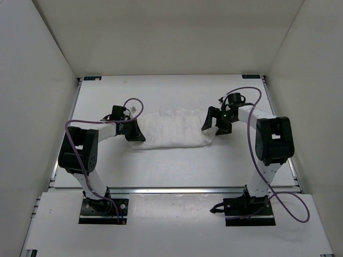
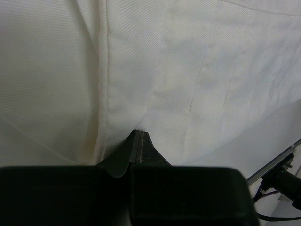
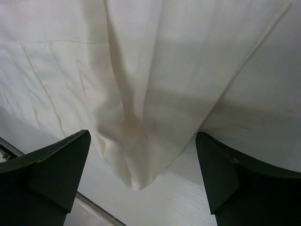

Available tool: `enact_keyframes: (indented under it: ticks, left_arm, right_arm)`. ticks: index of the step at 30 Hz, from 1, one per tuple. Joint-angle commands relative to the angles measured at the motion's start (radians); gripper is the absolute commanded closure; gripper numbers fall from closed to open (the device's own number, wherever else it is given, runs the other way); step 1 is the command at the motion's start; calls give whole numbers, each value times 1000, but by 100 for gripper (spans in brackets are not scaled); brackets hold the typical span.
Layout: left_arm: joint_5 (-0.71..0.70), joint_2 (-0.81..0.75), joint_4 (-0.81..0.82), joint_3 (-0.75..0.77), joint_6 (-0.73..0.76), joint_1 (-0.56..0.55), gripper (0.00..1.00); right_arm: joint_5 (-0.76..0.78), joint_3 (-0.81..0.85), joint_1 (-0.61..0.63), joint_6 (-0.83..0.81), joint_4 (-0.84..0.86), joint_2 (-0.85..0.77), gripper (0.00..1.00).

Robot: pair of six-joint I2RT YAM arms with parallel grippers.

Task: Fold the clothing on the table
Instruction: Fold the skirt

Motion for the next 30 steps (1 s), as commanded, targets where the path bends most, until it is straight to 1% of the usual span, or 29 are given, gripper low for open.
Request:
enact_keyframes:
  ticks: [1, 3, 7, 8, 11, 14, 16, 17, 18, 20, 23, 26, 30]
  left_arm:
    - [20, 6, -20, 30, 25, 5, 100]
    - [21, 11, -25, 30, 25, -1, 100]
    - [23, 20, -36, 38, 31, -7, 100]
    - [23, 20, -36, 32, 36, -10, 100]
    - [15, 22, -51, 44, 43, -16, 100]
    - [16, 23, -55, 39, 45, -32, 100]
    - [13, 25, -60, 36, 40, -41, 100]
    - [9, 22, -60, 38, 42, -47, 100]
    - [7, 28, -62, 38, 45, -47, 100]
    - [10, 31, -63, 36, 40, -36, 100]
    - [-3, 28, -69, 41, 34, -38, 100]
    - [-11, 41, -72, 50, 19, -50, 100]
    - [-25, 51, -53, 49, -6, -111, 100]
  right_arm:
    - [24, 26, 28, -25, 4, 37, 8]
    - [14, 35, 28, -16, 17, 44, 9]
    - [42, 93, 48, -28, -20, 87, 15]
    - [60, 104, 56, -31, -38, 92, 19]
    - [160, 154, 103, -65, -104, 126, 25]
    - [200, 187, 134, -79, -147, 152, 36]
    - [212, 194, 149, -79, -155, 170, 46]
    - [212, 191, 150, -79, -147, 167, 59]
    - [203, 184, 153, -74, -147, 169, 66]
    - [206, 188, 148, -58, -152, 179, 99]
    - [220, 185, 123, -59, -166, 175, 100]
    - [264, 155, 93, -42, -149, 108, 100]
    - [271, 174, 51, -56, -170, 38, 99]
